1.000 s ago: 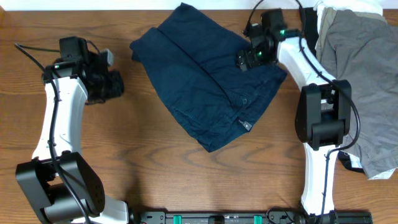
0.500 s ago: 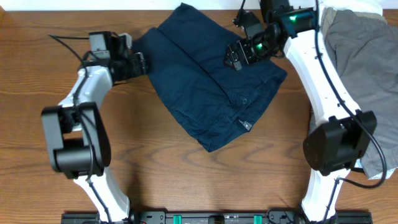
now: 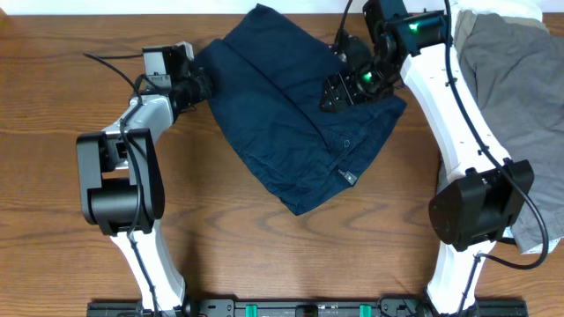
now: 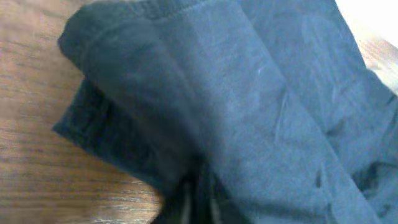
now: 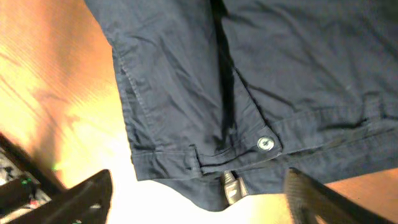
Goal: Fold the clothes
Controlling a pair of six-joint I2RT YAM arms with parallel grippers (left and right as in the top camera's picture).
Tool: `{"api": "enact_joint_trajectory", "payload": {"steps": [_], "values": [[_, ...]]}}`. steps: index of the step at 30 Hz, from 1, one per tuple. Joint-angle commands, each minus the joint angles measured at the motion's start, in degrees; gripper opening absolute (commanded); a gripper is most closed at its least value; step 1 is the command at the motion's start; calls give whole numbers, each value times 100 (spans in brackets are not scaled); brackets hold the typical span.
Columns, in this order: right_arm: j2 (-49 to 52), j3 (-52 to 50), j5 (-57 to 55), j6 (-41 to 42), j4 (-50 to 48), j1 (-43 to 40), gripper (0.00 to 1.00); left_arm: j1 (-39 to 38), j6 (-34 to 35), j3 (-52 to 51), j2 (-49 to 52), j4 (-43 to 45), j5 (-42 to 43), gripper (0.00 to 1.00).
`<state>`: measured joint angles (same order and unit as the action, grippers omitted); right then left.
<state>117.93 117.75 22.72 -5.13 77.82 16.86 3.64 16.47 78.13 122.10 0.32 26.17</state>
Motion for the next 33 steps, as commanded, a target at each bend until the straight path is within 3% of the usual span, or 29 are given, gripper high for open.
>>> {"api": "enact_joint_trajectory", "payload": {"steps": [1,7,12,17,26,33], "values": [[-28,63,46,107,131,151,78,-9,144,22,37,7,-24,6],[-63,61,-343,621,490,306,69,-2,164,24,-402,-640,-28,6],[-201,33,-975,1080,855,586,69,83,164,26,-1241,-1523,-52,6],[-560,-584,-1399,1556,782,984,70,111,164,26,-2079,-2636,-846,6],[-1606,-3359,-798,2055,-800,1670,70,111,118,20,-2461,-3786,-1193,6],[-1665,-4575,-706,2052,-2068,2236,70,111,-33,20,-2457,-4457,-1231,6]]}}
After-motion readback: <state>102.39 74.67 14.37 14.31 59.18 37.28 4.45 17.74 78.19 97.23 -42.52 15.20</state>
